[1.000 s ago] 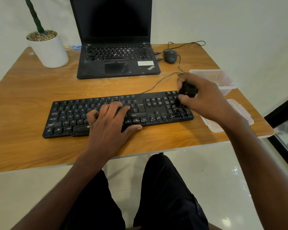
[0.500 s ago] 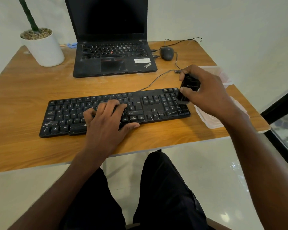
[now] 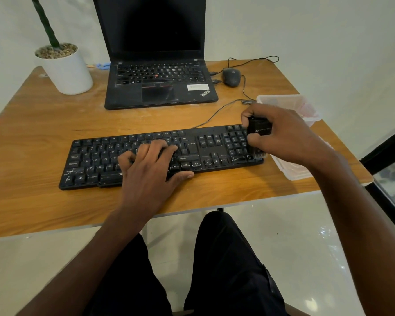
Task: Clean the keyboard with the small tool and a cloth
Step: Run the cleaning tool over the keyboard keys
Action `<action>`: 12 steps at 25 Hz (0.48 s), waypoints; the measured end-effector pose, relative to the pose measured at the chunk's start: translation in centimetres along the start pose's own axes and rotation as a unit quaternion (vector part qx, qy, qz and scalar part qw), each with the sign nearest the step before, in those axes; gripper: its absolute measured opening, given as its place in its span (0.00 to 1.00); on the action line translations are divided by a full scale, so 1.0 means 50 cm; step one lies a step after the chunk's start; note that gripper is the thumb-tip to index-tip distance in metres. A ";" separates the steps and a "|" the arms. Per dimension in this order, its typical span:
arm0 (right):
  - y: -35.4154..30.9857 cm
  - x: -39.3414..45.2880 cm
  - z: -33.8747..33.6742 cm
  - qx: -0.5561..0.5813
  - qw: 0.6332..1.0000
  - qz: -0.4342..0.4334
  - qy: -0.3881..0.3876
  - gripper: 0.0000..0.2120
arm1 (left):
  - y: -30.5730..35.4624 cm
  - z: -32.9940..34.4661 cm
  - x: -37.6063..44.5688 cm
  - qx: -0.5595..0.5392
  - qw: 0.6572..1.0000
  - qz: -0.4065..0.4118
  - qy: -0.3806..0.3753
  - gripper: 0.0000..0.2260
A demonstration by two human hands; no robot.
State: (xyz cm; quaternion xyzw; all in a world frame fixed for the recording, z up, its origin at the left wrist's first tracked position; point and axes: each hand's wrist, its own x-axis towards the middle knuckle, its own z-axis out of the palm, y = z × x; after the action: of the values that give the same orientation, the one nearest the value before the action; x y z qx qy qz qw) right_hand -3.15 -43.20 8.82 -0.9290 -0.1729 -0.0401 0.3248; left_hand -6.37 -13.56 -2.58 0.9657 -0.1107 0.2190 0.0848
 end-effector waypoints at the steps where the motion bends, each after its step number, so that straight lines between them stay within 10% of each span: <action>1: -0.003 -0.001 0.003 0.010 1.000 -0.007 0.010 0.12 | 0.000 0.001 0.000 -0.001 1.000 -0.001 -0.001 0.35; 7: -0.042 0.004 0.073 0.072 0.991 -0.079 0.086 0.13 | 0.001 -0.004 0.000 -0.007 1.000 0.007 0.014 0.33; 12: -0.086 0.010 0.113 0.341 0.930 0.055 0.130 0.16 | -0.004 -0.040 -0.007 -0.095 0.991 -0.011 0.095 0.22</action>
State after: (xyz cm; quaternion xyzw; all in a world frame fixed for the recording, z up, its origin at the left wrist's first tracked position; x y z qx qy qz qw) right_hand -4.37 -36.43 7.01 -0.7572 -0.0807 -0.0814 0.6431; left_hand -7.43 -12.87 -0.96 0.9292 -0.1121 0.2972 0.1890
